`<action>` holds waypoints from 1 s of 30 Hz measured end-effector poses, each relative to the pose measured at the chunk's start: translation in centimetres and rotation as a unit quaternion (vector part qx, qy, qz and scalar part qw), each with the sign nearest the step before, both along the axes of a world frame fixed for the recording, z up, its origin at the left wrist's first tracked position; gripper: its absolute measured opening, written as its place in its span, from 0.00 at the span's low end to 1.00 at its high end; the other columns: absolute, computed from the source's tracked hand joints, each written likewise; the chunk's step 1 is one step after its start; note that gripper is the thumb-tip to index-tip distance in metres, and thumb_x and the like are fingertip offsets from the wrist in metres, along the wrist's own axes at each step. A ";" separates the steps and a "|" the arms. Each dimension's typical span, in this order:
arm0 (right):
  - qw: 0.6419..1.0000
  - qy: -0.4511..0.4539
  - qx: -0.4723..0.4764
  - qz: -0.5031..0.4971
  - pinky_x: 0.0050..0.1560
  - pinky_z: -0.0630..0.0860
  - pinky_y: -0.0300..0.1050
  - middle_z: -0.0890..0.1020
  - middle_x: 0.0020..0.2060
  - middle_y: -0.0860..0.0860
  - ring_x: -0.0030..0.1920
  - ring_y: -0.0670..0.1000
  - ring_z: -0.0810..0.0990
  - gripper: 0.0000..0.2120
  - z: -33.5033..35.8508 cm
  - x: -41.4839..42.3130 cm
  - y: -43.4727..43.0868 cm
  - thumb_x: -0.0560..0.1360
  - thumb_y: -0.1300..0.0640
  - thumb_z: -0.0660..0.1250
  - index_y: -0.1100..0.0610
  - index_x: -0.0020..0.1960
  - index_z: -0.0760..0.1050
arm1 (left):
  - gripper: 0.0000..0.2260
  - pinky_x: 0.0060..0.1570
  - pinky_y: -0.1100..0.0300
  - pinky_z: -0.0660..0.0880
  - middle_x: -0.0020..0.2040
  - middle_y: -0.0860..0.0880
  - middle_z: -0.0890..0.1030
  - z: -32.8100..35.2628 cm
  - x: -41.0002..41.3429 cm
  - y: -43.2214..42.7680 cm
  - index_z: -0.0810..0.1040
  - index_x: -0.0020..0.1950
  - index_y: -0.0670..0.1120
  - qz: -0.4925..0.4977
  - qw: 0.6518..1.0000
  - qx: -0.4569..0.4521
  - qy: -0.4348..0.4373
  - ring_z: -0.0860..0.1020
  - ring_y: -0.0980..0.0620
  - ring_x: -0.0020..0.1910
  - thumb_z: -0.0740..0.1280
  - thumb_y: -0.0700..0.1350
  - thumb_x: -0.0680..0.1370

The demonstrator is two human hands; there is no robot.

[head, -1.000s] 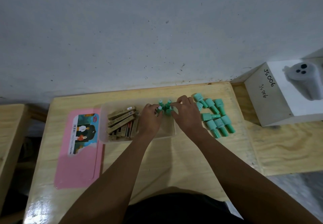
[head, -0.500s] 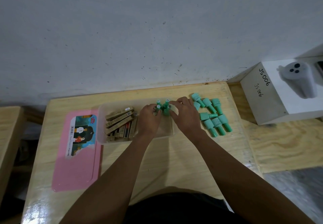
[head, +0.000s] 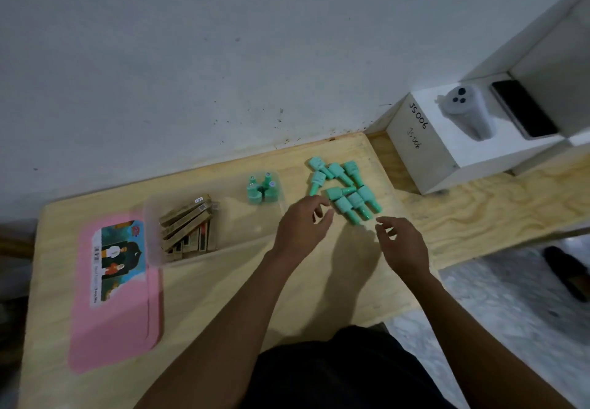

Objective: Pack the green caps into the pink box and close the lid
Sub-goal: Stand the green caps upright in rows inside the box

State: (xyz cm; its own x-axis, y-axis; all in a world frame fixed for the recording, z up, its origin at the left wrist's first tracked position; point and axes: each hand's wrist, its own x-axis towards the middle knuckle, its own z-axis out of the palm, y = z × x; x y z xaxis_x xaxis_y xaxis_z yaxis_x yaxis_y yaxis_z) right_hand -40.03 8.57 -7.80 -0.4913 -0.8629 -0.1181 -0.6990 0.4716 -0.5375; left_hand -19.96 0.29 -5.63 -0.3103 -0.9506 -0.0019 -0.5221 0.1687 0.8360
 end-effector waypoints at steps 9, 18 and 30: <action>0.989 -0.052 0.134 0.041 0.53 0.78 0.49 0.83 0.56 0.49 0.53 0.51 0.81 0.15 -0.9 -4.2 -1.9 0.77 0.46 0.63 0.46 0.62 0.78 | 0.22 0.64 0.47 0.68 0.76 0.45 0.58 -3.4 -5.4 1.1 0.65 0.70 0.51 -0.161 0.924 -0.062 -0.340 0.61 0.43 0.72 0.64 0.47 0.77; 0.974 0.050 0.182 0.124 0.43 0.75 0.45 0.83 0.51 0.50 0.48 0.53 0.82 0.19 -1.7 -2.7 -6.2 0.77 0.38 0.59 0.46 0.62 0.77 | 0.20 0.59 0.48 0.70 0.73 0.45 0.63 -4.3 -7.3 -1.2 0.66 0.70 0.49 -0.176 0.907 -0.073 -0.377 0.66 0.44 0.69 0.61 0.42 0.78; 0.989 -0.003 0.123 0.082 0.45 0.75 0.45 0.82 0.53 0.49 0.49 0.50 0.80 0.18 -0.8 -5.6 -4.9 0.76 0.41 0.64 0.50 0.59 0.78 | 0.11 0.52 0.49 0.75 0.64 0.44 0.70 -4.8 -8.8 -2.3 0.72 0.61 0.43 -0.160 0.911 -0.049 -0.378 0.72 0.45 0.61 0.60 0.44 0.80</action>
